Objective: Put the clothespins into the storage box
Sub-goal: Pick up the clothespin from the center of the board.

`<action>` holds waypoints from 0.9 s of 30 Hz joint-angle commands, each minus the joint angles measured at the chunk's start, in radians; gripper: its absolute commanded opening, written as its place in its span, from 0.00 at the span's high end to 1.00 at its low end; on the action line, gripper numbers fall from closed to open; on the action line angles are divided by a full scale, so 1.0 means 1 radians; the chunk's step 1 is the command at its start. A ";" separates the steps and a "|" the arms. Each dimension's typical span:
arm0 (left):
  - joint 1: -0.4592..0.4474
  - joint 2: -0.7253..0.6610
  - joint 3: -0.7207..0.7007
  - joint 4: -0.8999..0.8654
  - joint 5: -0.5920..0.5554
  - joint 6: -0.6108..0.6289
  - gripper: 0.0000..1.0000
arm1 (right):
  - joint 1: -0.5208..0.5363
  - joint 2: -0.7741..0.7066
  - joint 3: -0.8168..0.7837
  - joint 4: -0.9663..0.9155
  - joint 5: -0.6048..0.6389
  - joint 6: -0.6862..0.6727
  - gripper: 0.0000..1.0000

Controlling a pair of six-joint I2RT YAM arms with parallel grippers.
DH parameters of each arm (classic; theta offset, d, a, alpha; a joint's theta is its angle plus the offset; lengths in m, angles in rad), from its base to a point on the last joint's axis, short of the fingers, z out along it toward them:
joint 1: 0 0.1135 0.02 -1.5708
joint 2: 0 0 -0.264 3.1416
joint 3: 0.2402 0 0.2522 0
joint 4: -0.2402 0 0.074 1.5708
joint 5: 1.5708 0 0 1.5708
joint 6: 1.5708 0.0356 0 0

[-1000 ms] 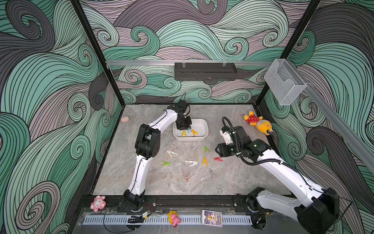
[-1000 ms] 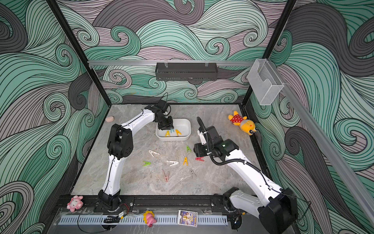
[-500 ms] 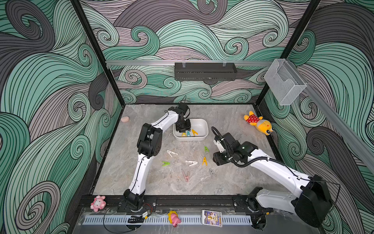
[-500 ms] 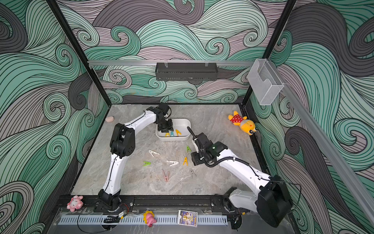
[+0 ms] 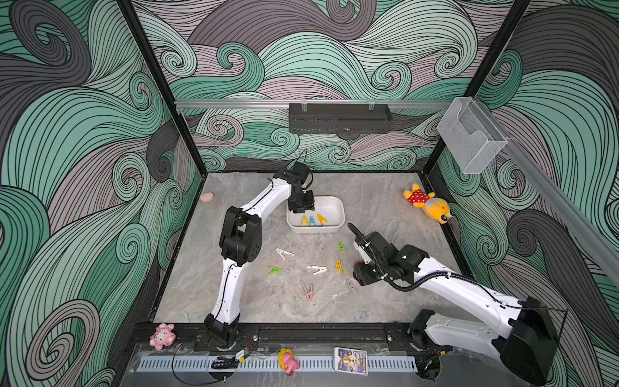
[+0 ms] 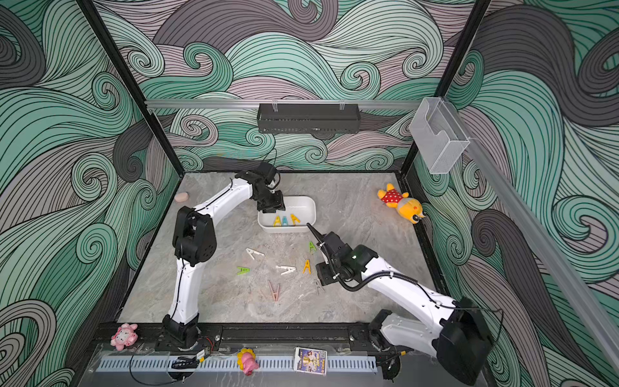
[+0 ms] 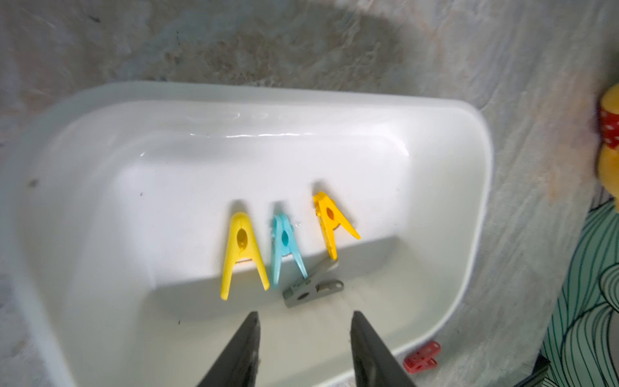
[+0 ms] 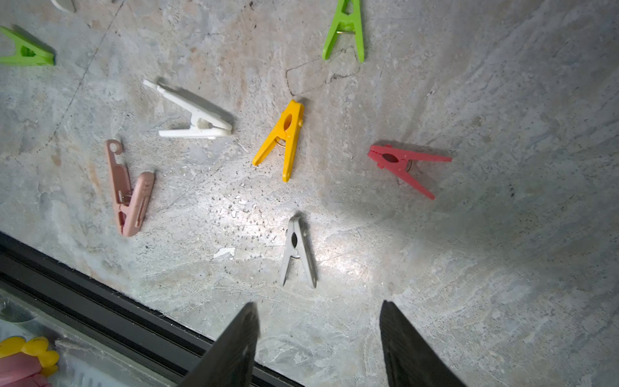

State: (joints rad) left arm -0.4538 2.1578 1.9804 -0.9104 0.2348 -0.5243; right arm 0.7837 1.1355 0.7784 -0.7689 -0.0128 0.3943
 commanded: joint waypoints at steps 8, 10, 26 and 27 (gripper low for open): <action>0.009 -0.309 -0.170 -0.016 -0.011 0.076 0.52 | 0.123 0.048 -0.038 -0.015 0.060 0.114 0.36; 0.010 -0.360 -0.221 -0.010 -0.014 0.080 0.52 | 0.133 0.076 -0.039 0.001 0.068 0.127 0.35; 0.055 -0.561 -0.459 0.104 -0.051 0.057 0.51 | 0.156 0.300 -0.030 0.139 0.106 0.107 0.42; 0.056 -0.563 -0.462 0.101 -0.051 0.054 0.51 | 0.156 0.312 -0.028 0.145 0.104 0.106 0.44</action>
State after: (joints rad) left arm -0.4004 1.6199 1.5272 -0.8162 0.1921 -0.4648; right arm 0.9340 1.4235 0.7345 -0.6472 0.0711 0.4900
